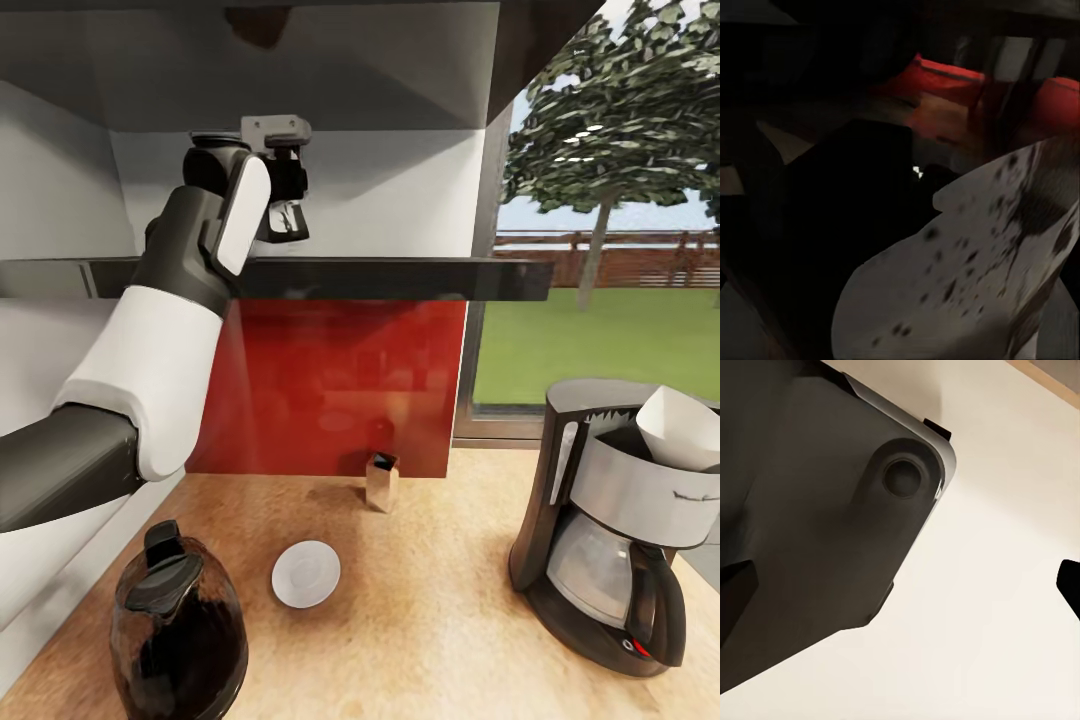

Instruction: Set up a coffee station on the kitchen countertop: keep the coffee maker on the countertop, move the bottle of coffee from the kitchen shelf to the counter next to the coffee maker, place a paper coffee filter on top of the coffee maker, put the saucer next to the coffee maker with the coffee cup on the saucer, and place the electric kettle next to the coffee maker.

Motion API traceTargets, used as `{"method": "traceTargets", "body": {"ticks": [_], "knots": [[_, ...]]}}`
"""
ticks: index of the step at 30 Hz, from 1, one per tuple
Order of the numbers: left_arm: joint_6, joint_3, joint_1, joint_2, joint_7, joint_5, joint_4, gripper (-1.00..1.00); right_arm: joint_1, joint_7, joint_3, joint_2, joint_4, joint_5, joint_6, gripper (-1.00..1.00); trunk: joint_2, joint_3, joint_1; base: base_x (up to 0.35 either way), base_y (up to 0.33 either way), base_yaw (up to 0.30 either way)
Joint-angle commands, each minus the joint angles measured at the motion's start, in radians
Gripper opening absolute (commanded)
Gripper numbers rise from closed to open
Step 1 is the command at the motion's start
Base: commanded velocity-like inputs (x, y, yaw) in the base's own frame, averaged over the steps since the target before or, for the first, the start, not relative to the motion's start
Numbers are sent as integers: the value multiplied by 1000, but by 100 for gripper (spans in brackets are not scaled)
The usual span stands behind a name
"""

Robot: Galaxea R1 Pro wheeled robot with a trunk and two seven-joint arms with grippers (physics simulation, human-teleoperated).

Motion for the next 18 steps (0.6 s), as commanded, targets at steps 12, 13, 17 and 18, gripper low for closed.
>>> {"method": "traceTargets", "body": {"ticks": [12, 13, 17, 18], "knots": [[5, -1, -1, 0, 9, 12, -37, -100, -2, 2, 8, 0, 3, -4, -6, 100, -1, -2, 0, -140, 0, 0], [5, -1, -1, 0, 9, 12, -38, -100, -2, 2, 8, 0, 3, -4, -6, 100, -1, -2, 0, -315, 0, 0], [5, -2, -1, 0, 9, 13, -38, -100, -2, 2, 8, 0, 2, -5, -6, 100, -1, -2, 0, -326, 0, 0], [5, -2, -1, 0, 9, 13, -38, -100, -2, 2, 8, 0, 2, -4, -6, 100, -1, -2, 0, -332, 0, 0]]}}
